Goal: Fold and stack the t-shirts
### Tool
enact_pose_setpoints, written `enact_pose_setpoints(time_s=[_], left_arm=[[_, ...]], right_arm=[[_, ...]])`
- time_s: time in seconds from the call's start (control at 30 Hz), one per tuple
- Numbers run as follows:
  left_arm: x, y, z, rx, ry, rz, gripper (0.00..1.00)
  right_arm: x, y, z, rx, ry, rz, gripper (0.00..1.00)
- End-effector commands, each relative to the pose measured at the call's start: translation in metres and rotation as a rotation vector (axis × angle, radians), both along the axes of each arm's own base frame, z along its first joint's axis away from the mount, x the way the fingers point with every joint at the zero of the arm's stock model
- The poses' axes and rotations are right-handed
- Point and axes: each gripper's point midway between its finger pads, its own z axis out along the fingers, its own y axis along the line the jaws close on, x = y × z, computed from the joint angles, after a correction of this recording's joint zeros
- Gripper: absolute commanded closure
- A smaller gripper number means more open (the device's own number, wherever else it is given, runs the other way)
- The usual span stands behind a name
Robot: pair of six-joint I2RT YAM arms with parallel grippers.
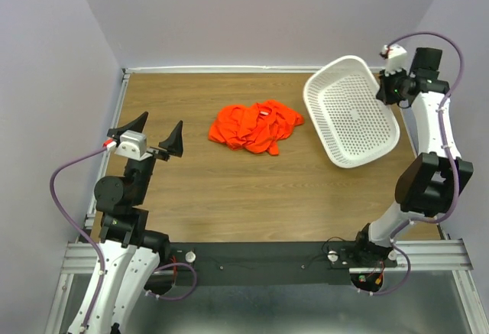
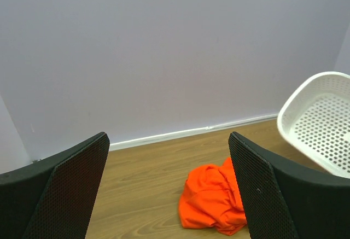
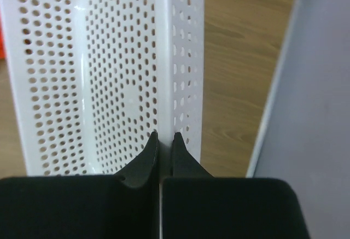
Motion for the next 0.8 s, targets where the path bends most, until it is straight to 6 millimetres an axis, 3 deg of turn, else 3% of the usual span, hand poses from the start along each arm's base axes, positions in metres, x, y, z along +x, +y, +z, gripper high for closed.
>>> enact_pose_setpoints(time_s=[0.0, 0.03, 0.1, 0.17, 0.27, 0.3, 0.33, 0.43, 0.53, 0.63, 0.67, 0.77], left_arm=[[-0.007, -0.008, 0.008, -0.002, -0.036, -0.047, 0.02], [-0.008, -0.008, 0.008, -0.003, -0.038, -0.048, 0.02], [-0.008, -0.008, 0.009, -0.002, -0.039, -0.05, 0.02], [-0.008, -0.008, 0.008, -0.002, -0.038, -0.051, 0.02], [-0.007, -0.009, 0.007, 0.0, -0.035, -0.054, 0.02], [-0.007, -0.01, 0.007, 0.0, -0.033, -0.056, 0.02], [-0.007, -0.01, 0.007, 0.001, -0.034, -0.055, 0.02], [-0.006, -0.01, 0.007, 0.003, -0.034, -0.056, 0.02], [-0.005, -0.01, 0.006, 0.004, -0.03, -0.054, 0.02], [-0.005, -0.01, 0.005, 0.005, -0.029, -0.055, 0.02], [-0.005, -0.01, 0.005, 0.006, -0.029, -0.057, 0.02], [-0.006, -0.01, 0.006, 0.006, -0.032, -0.055, 0.02]], right_arm=[[0.03, -0.061, -0.002, -0.008, -0.071, -0.405, 0.99], [0.036, -0.068, -0.009, -0.013, -0.071, -0.444, 0.99], [0.05, -0.088, -0.001, -0.043, -0.154, -0.54, 1.0], [0.064, -0.102, -0.005, -0.1, -0.178, -0.568, 1.0], [0.089, -0.107, -0.007, -0.127, -0.205, -0.597, 0.95], [0.093, -0.111, -0.009, -0.131, -0.203, -0.632, 0.84], [0.096, -0.115, -0.009, -0.132, -0.204, -0.663, 0.56], [0.096, -0.113, -0.028, -0.12, -0.166, -0.673, 0.23], [0.092, -0.11, -0.04, -0.096, -0.153, -0.68, 0.16], [0.091, -0.082, -0.039, -0.039, -0.15, -0.525, 0.16], [0.083, -0.067, -0.051, -0.036, -0.12, -0.428, 0.16], [0.064, 0.0, -0.041, 0.099, -0.13, -0.118, 0.18]])
